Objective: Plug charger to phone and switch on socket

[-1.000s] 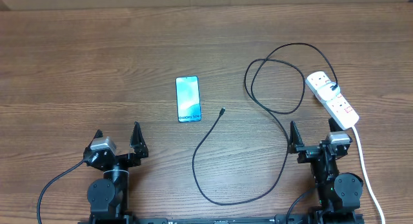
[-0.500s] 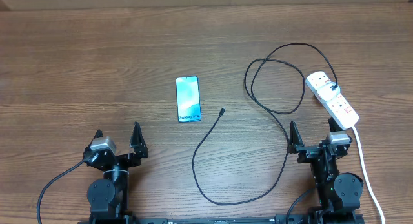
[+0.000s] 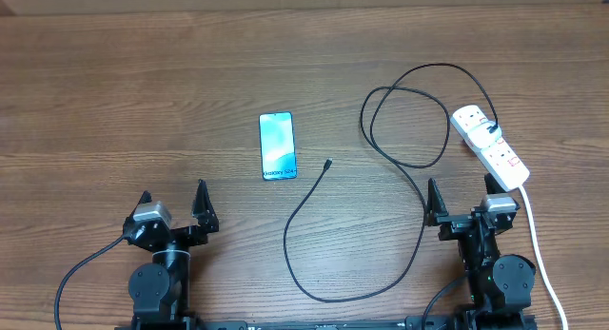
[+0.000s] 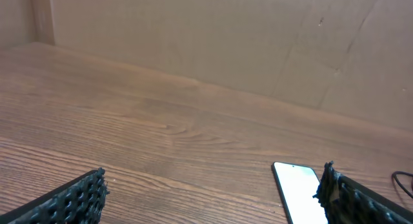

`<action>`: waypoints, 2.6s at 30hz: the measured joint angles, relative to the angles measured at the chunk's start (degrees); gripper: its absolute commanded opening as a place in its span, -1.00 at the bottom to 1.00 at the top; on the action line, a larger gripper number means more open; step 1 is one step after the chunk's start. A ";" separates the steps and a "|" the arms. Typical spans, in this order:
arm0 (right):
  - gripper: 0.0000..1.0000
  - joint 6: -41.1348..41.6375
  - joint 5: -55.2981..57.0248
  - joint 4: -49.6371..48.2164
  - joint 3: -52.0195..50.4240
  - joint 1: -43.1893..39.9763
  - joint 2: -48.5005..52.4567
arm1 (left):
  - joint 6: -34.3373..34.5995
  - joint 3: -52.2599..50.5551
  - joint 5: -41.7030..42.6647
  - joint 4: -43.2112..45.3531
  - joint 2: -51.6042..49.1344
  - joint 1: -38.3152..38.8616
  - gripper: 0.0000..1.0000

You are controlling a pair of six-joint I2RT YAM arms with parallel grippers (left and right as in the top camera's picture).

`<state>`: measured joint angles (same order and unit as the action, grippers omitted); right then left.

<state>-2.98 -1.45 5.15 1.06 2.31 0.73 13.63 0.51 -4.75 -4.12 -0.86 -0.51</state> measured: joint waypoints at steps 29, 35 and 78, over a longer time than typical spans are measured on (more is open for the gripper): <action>1.00 0.00 0.00 0.00 0.00 -0.02 0.00 | 0.00 0.00 -0.02 0.00 0.00 0.00 0.99; 1.00 -0.02 -0.02 0.00 0.00 -0.02 0.00 | 0.00 -0.02 -0.02 0.00 0.00 0.00 0.99; 1.00 0.00 -0.02 0.00 0.00 0.00 0.00 | 15.61 40.28 7.80 2.97 -18.38 0.00 1.00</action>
<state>-2.98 -1.48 5.15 1.06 2.31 0.73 29.23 40.80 3.05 -1.15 -19.25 -0.51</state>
